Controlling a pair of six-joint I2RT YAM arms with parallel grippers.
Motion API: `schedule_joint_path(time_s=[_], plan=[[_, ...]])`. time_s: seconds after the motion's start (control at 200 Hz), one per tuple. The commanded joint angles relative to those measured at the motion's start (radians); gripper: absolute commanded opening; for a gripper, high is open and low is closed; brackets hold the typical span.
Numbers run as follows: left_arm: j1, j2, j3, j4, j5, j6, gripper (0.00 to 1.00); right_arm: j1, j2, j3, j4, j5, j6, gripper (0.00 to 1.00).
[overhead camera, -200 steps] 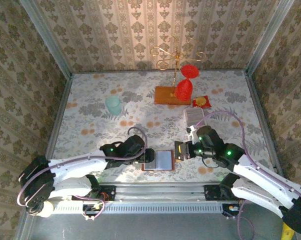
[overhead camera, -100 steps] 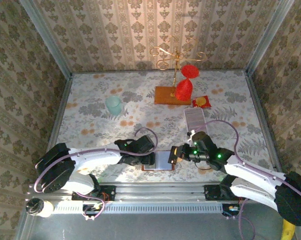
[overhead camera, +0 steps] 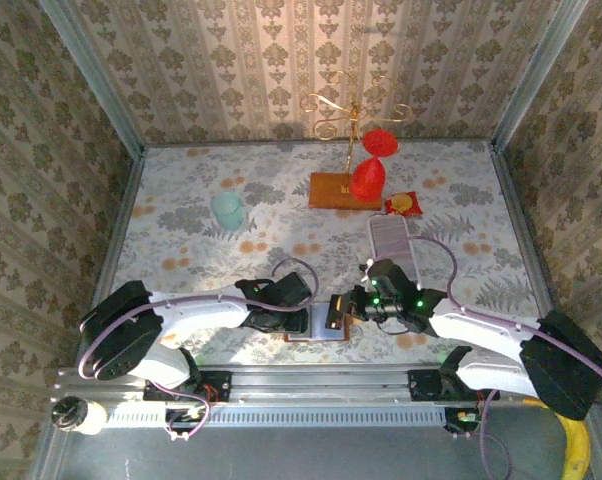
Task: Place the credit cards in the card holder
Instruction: Insert the credit card into the card slot.
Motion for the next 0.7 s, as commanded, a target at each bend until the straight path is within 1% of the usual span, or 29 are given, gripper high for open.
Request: schedule_joint_path(time_s=[0.0, 0.16, 0.235, 0.36, 0.42, 0.505, 0.695], plan=[[-0.006, 0.005, 0.008, -0.003, 0.015, -0.007, 0.44, 0.022, 0.054, 0.037, 0.063, -0.014, 0.028, 0.0], [-0.006, -0.003, -0.011, 0.026, 0.029, -0.022, 0.39, 0.033, 0.139, 0.039, 0.158, -0.029, 0.09, 0.0], [-0.007, -0.006, -0.018, 0.028, 0.029, -0.027, 0.37, 0.038, 0.153, 0.043, 0.152, -0.02, 0.092, 0.0], [-0.005, -0.013, -0.026, 0.032, 0.03, -0.029, 0.37, 0.044, 0.146, 0.035, 0.125, 0.024, 0.098, 0.0], [-0.006, -0.014, -0.027, 0.034, 0.03, -0.029, 0.37, 0.048, 0.14, 0.022, 0.139, 0.041, 0.112, 0.0], [-0.005, -0.016, -0.03, 0.036, 0.031, -0.029, 0.37, 0.055, 0.141, 0.007, 0.17, 0.05, 0.134, 0.0], [-0.005, -0.018, -0.032, 0.041, 0.033, -0.033, 0.37, 0.07, 0.15, 0.001, 0.172, 0.07, 0.144, 0.0]])
